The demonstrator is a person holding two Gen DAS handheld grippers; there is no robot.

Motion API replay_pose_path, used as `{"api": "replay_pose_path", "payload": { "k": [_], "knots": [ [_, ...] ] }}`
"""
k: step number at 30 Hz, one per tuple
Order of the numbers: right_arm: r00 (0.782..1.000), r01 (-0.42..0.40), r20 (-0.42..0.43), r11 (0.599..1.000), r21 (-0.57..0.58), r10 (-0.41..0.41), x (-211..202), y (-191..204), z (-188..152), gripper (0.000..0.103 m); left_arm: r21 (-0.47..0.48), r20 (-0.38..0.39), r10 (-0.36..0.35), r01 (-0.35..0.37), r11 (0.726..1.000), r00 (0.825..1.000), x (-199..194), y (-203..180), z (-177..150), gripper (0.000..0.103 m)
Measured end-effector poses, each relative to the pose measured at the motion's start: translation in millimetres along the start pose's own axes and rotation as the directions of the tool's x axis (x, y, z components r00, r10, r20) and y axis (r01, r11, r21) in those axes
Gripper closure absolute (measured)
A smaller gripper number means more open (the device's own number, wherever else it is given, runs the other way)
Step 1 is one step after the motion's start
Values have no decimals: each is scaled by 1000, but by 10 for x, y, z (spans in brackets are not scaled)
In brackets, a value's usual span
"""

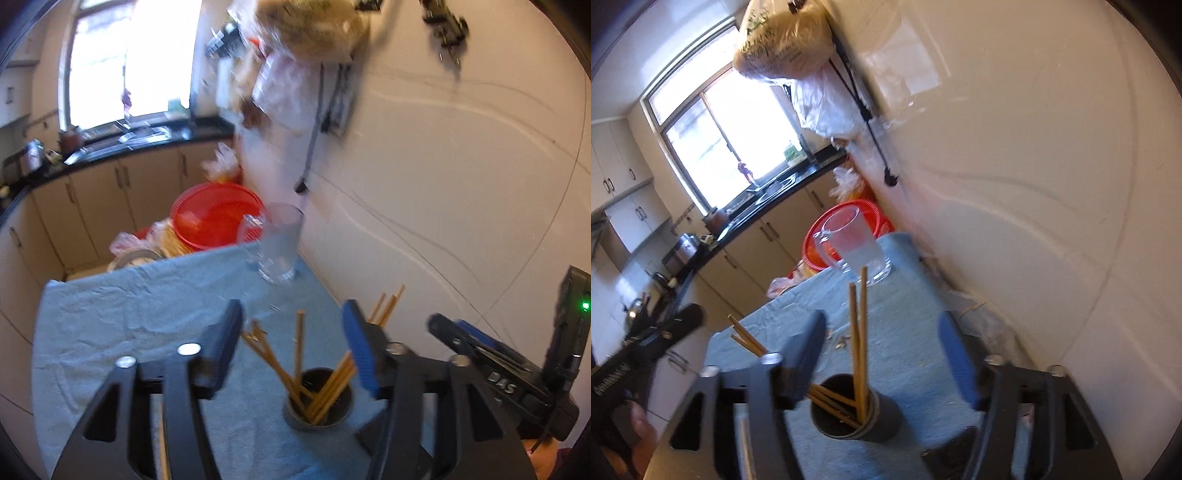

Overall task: Organize utensils
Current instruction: 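Move the open right gripper back over the remaining chopsticks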

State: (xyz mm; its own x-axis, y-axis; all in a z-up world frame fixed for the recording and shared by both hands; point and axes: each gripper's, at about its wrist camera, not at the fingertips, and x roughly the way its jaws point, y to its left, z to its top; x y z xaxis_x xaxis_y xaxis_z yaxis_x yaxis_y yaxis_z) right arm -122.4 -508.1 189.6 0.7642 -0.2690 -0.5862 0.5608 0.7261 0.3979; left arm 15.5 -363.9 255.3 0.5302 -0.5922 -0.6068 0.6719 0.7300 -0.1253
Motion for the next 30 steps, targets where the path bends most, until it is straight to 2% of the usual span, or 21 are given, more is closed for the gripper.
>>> {"api": "replay_pose_path", "payload": {
  "k": [2, 4, 7, 11, 15, 21, 30],
  "knots": [
    [999, 25, 38, 1000, -14, -25, -139, 4, -22, 14, -18, 58, 46, -45, 999, 997, -173, 78, -18, 17],
    [997, 52, 50, 998, -31, -50, -229, 30, -47, 9, -56, 104, 82, -76, 995, 991, -339, 186, -61, 8],
    [997, 61, 56, 997, -42, -58, -342, 51, -109, 8, -94, 132, 123, -111, 989, 984, -525, 365, -154, 7],
    [999, 38, 33, 997, -62, -36, -386, 138, -232, 8, -143, 118, 170, -153, 978, 978, -689, 636, -327, 7],
    [1000, -12, -14, 996, -90, 11, -376, 321, -409, 8, -179, 83, 213, -196, 964, 973, -807, 902, -571, 7],
    [993, -89, -91, 983, -160, 76, -300, 696, -690, 8, -262, 14, 278, -265, 928, 960, -938, 1331, -901, 7],
    [977, -166, -169, 957, -237, 127, -169, 1184, -1048, 8, -304, -42, 317, -315, 899, 947, -1150, 1739, -1249, 7]
  ]
}}
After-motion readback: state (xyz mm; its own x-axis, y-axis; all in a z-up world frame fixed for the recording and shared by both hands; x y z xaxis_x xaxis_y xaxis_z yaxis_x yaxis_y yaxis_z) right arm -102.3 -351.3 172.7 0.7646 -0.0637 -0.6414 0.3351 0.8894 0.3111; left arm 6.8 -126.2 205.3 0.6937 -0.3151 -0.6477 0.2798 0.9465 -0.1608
